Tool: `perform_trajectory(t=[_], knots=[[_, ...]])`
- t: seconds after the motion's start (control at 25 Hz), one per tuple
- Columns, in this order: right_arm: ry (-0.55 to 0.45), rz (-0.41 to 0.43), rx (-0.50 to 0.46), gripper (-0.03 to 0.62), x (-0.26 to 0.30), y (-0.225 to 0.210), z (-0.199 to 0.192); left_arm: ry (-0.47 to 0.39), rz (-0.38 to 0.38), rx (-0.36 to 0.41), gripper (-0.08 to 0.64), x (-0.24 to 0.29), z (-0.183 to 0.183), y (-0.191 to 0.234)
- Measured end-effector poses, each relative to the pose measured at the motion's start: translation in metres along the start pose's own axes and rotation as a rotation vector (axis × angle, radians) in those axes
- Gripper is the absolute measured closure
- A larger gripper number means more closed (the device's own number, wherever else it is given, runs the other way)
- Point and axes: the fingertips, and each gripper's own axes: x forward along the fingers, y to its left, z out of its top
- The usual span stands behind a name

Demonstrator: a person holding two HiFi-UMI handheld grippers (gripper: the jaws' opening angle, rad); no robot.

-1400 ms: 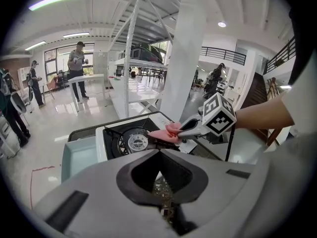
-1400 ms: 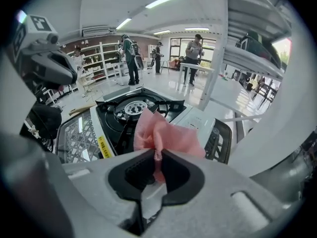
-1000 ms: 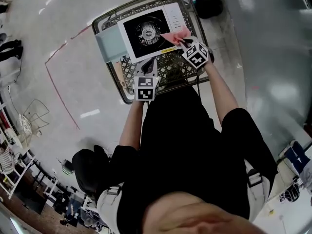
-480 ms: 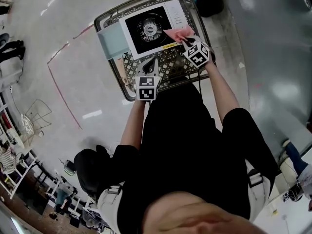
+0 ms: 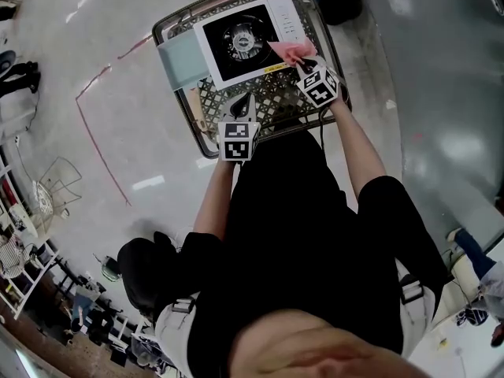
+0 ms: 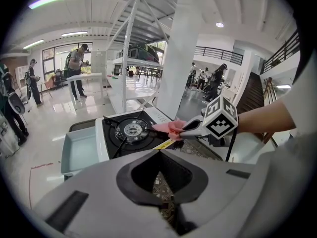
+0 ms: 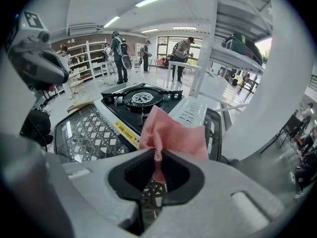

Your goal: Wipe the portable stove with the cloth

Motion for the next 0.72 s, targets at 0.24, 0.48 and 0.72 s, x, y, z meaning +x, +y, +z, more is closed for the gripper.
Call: perform_trajectory(t=[0.24,0.48,0.72], knots=[[0.006,0.005,-0.033,0.554,0.000,0.012,0.002,-0.010,0.011,-0.019,0.560,-0.003,-0.005,0.000],[0.007,0.016,-0.045,0.554,0.004,0.026,0.003,-0.019,0.035,-0.042,0.560,-0.009,-0.018,0.009],[0.012,0.010,-0.039,0.554,0.003,0.038,0.002,-0.017,0.052,-0.055,0.560,-0.018,-0.030,0.017]])
